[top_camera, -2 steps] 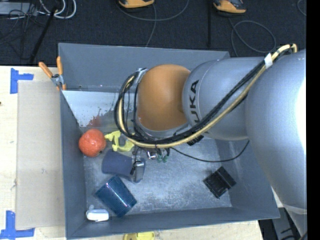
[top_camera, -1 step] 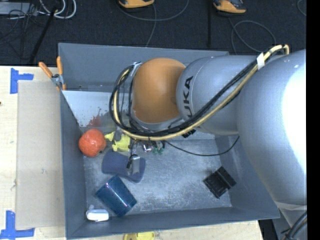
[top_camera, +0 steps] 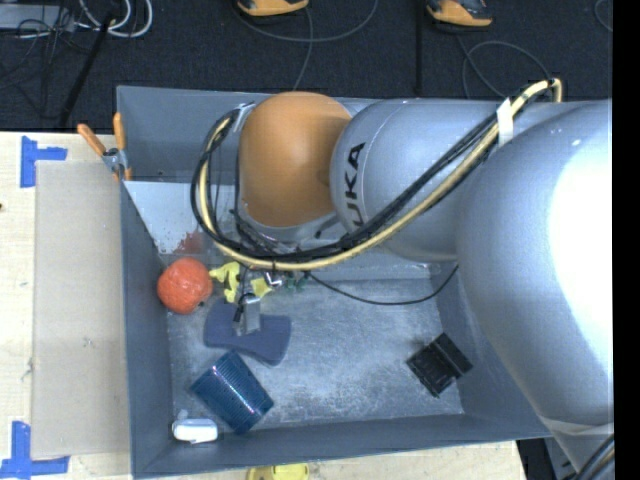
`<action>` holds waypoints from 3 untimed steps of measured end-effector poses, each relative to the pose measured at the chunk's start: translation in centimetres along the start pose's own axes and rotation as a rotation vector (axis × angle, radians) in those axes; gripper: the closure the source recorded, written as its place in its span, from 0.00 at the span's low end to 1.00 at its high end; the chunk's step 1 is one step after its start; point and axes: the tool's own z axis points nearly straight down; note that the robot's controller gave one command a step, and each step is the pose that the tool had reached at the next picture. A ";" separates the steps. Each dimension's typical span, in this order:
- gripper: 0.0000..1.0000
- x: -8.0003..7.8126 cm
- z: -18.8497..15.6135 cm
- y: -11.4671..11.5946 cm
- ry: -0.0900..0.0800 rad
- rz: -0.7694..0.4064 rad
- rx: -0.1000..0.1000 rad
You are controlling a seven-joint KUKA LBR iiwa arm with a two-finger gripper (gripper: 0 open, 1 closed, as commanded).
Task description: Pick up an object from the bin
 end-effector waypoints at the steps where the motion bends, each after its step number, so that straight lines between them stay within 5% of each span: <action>1: 0.00 -1.4 -0.8 3.8 -0.005 0.010 -0.006; 2: 0.00 0.9 1.1 3.7 -0.001 -0.022 -0.003; 3: 1.00 -0.7 4.0 3.1 -0.016 0.045 -0.004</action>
Offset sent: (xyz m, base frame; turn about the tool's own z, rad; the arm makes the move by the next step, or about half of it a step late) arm -0.0263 0.0331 -0.0181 -0.0390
